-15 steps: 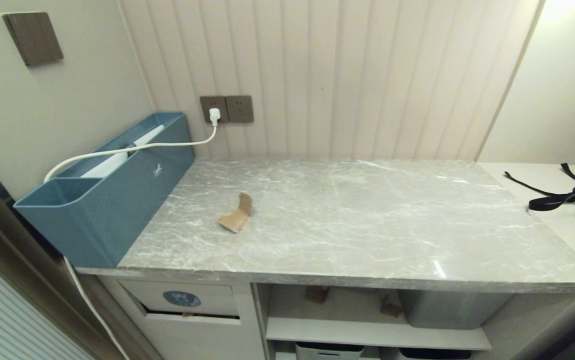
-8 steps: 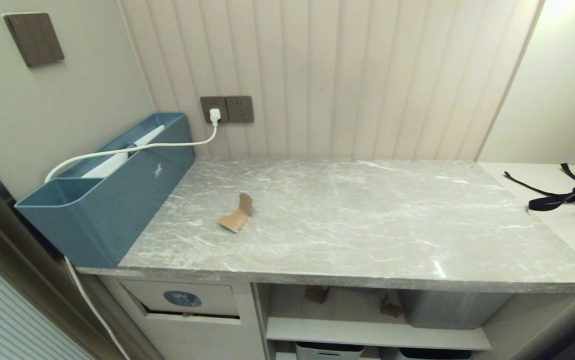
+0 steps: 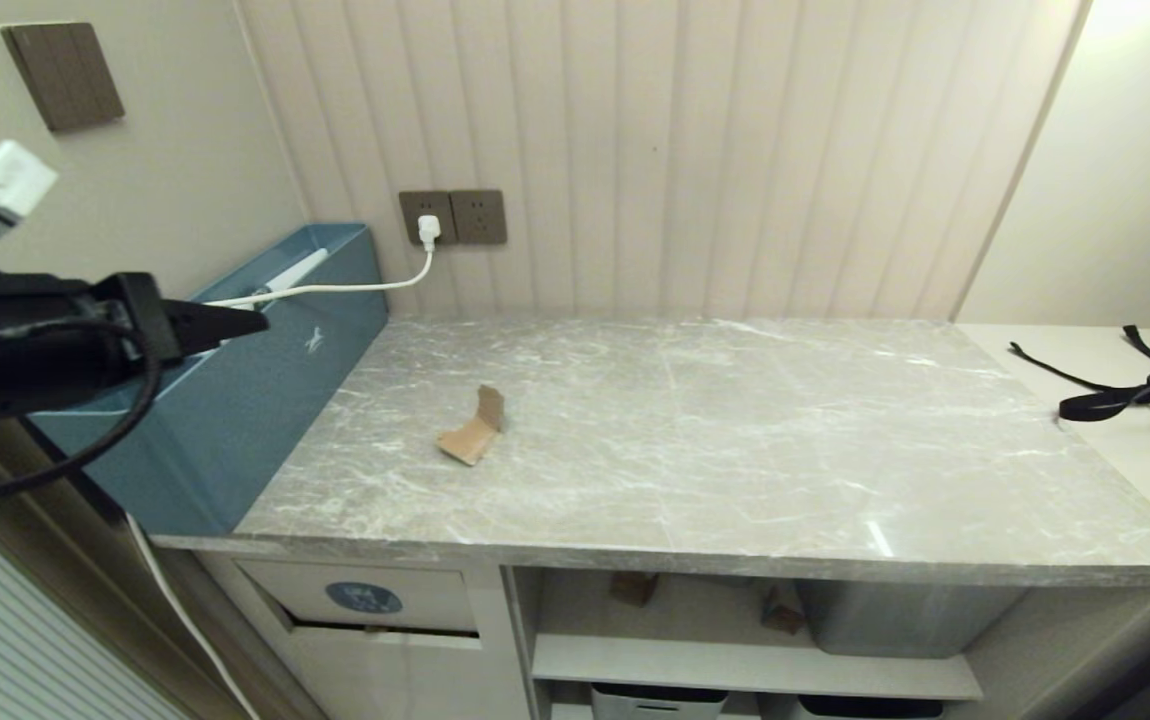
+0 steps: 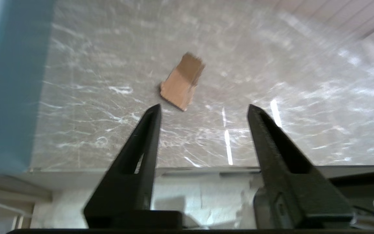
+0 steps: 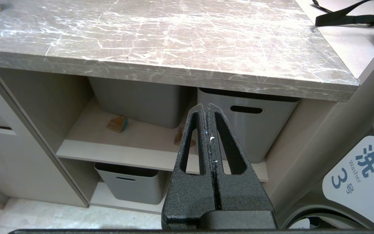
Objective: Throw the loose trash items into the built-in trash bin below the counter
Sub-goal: Pick up the garbage
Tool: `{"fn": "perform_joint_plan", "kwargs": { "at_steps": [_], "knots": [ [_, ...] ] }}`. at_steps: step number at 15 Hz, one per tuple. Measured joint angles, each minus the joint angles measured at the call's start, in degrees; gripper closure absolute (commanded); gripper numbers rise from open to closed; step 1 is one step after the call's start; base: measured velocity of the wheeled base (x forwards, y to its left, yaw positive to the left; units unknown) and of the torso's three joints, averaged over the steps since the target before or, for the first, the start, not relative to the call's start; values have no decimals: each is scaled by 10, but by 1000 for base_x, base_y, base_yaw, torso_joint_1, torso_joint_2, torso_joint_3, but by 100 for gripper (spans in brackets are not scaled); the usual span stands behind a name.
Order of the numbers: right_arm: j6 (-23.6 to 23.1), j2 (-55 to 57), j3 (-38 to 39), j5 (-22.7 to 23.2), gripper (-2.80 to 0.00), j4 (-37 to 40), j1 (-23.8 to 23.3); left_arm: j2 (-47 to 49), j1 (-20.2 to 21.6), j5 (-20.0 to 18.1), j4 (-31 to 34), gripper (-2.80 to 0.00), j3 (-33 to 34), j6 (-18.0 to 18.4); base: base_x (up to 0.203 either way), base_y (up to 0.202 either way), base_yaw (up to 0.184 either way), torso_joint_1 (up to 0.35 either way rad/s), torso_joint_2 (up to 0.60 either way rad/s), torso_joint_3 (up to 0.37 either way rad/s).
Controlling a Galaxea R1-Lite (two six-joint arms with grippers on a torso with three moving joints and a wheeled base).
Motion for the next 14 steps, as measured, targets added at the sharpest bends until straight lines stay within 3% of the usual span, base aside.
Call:
{"fn": "perform_joint_plan", "kwargs": {
  "at_steps": [4, 9, 12, 14],
  "knots": [
    [14, 0, 0, 0, 0, -1, 0, 175, -25, 16, 2, -280, -89, 41, 0, 0, 0, 0, 0, 0],
    [15, 0, 0, -1, 0, -1, 0, 310, -43, 7, 0, -280, -165, 49, 0, 0, 0, 0, 0, 0],
    [15, 0, 0, -1, 0, -1, 0, 378, -71, 11, -57, -280, -202, 56, 0, 0, 0, 0, 0, 0],
    [15, 0, 0, -1, 0, -1, 0, 426, -95, 39, -122, -280, -232, 66, 0, 0, 0, 0, 0, 0]
  ]
}}
